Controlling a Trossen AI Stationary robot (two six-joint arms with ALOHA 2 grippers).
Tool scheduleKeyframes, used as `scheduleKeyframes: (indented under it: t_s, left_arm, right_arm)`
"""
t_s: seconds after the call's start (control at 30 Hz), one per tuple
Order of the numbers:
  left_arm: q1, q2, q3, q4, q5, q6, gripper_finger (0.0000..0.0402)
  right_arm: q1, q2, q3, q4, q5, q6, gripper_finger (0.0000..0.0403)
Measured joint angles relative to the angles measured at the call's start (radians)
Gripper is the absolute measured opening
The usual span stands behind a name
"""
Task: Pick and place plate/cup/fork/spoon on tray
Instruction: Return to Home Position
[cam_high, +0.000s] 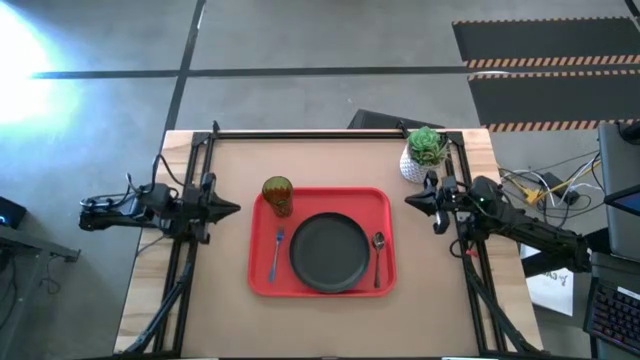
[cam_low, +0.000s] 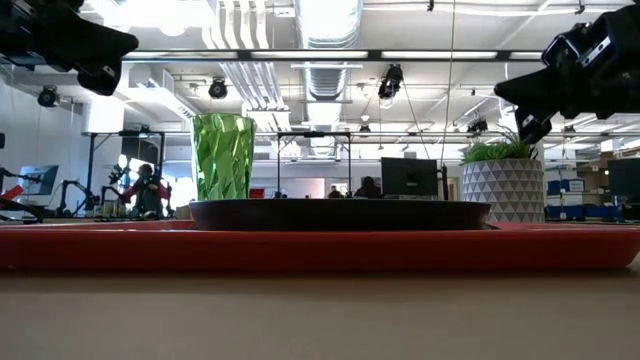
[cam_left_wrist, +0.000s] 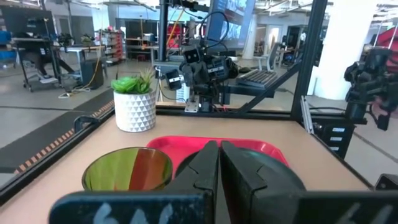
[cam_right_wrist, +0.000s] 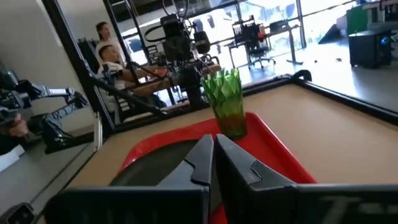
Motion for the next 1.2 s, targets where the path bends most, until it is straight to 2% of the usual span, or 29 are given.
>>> scheduleKeyframes:
  t_s: [0.13, 0.4, 1.2]
  left_arm:
    - [0.0, 0.0, 0.0, -0.001, 0.0, 0.006, 0.0]
    - [0.0, 0.0, 0.0, -0.002, 0.0, 0.002, 0.0]
    - [0.0, 0.0, 0.0, -0.002, 0.0, 0.002, 0.0]
  right_arm:
    - [0.0, 0.0, 0.0, -0.016, 0.0, 0.005, 0.0009]
    - [0.0, 0.002, 0.0, -0.069, 0.0, 0.112, 0.0009]
    - [0.0, 0.006, -0.001, -0.073, 0.0, 0.113, 0.0009]
